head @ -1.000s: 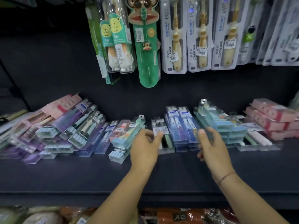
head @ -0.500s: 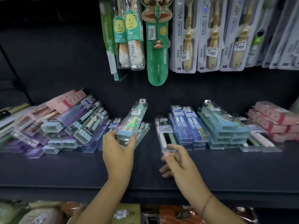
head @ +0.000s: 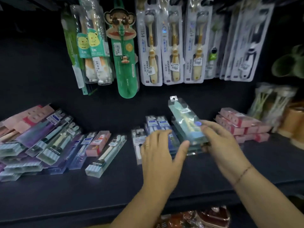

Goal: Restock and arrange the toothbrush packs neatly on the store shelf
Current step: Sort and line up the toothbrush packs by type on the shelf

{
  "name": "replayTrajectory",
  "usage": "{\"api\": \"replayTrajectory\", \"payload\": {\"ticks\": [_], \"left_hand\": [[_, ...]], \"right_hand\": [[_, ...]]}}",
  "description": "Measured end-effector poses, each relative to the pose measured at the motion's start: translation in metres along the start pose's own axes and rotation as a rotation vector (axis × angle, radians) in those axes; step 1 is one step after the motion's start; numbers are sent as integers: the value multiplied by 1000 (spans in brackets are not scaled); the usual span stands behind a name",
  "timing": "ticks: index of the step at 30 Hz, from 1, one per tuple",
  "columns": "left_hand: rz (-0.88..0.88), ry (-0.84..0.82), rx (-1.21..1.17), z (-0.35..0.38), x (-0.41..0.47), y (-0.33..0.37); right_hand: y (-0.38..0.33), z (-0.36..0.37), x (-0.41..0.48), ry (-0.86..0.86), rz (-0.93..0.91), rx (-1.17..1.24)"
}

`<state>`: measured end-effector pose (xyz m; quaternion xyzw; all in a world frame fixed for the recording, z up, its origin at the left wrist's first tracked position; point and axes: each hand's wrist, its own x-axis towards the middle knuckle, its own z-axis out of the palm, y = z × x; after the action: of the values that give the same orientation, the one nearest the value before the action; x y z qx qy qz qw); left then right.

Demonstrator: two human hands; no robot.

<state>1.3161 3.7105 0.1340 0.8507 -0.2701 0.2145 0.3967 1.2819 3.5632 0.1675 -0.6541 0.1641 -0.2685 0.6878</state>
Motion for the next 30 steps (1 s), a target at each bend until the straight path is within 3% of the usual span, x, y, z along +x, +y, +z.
{"api": "replayTrajectory", "payload": {"ticks": [5,11,19,23,26,28,30], "left_hand": [[-74,-329,334,18,43,-20],[-72,-421,449,32,47,-35],[-94,-409,311,23,43,-26],[-118,-83,249,-13,25,-59],[-376,80,385,-45,2,-109],[-569,27,474,-59,-13,-135],[-650,-19,473,-64,-22,-150]], "right_hand": [[5,-42,63,122,-38,-183],[33,-43,92,66,-5,-403],[40,-48,100,138,-39,-634],[37,-40,79,259,-170,-683],[31,-11,38,257,-421,-590],[30,16,5,178,-570,-521],[36,43,-20,3,-634,-520]]}}
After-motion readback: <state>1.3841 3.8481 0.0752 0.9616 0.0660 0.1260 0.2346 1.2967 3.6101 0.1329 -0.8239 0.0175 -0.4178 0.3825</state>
